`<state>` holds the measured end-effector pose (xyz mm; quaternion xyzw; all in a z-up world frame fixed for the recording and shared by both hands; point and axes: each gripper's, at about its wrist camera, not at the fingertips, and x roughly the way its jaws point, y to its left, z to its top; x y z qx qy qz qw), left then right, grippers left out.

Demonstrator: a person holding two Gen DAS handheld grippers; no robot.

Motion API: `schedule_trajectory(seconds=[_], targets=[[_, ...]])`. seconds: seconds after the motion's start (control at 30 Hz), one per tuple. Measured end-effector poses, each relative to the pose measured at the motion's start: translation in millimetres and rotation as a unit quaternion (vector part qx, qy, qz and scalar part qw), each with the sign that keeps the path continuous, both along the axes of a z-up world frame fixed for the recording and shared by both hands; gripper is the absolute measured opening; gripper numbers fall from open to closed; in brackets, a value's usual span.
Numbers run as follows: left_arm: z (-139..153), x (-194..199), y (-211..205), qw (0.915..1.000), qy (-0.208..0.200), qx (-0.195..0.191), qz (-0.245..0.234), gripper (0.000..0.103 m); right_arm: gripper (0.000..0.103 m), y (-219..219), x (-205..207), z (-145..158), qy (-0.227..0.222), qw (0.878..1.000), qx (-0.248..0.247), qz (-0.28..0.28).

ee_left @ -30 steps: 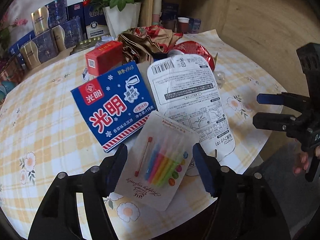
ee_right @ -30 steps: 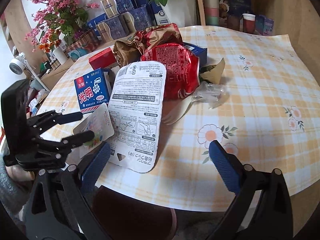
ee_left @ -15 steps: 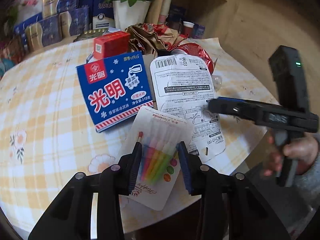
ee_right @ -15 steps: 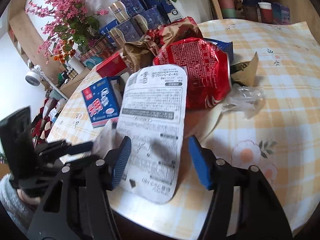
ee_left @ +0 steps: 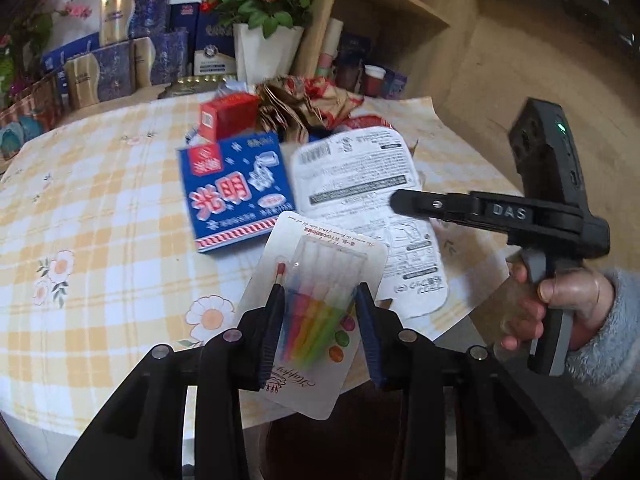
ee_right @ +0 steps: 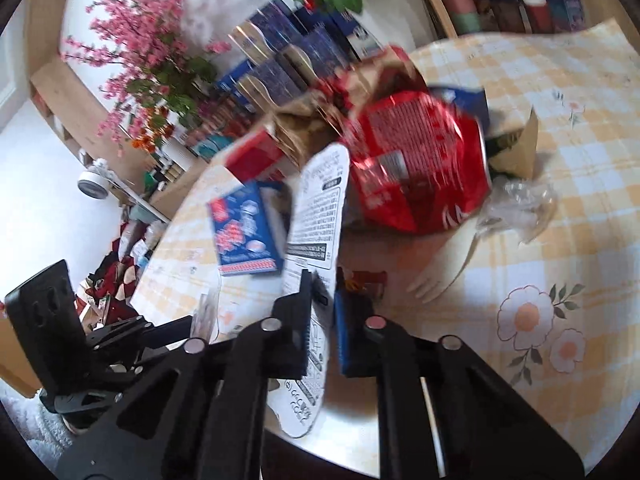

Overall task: Collect trash
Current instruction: 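Grasp the white printed card with the right tool while the left tool lifts the pen card, then lower the white card into the brown bin and open the right tool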

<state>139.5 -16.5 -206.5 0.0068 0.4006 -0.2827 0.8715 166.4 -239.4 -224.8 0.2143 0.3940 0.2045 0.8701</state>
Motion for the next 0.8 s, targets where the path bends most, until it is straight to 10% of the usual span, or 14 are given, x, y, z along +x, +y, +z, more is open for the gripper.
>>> schedule_trajectory(seconds=[0.8], targets=[[63,-83,55,0.9963,-0.048,-0.026,0.067,0.036,0.006,6,-112,84,-0.087,0.994,-0.059,0.026]])
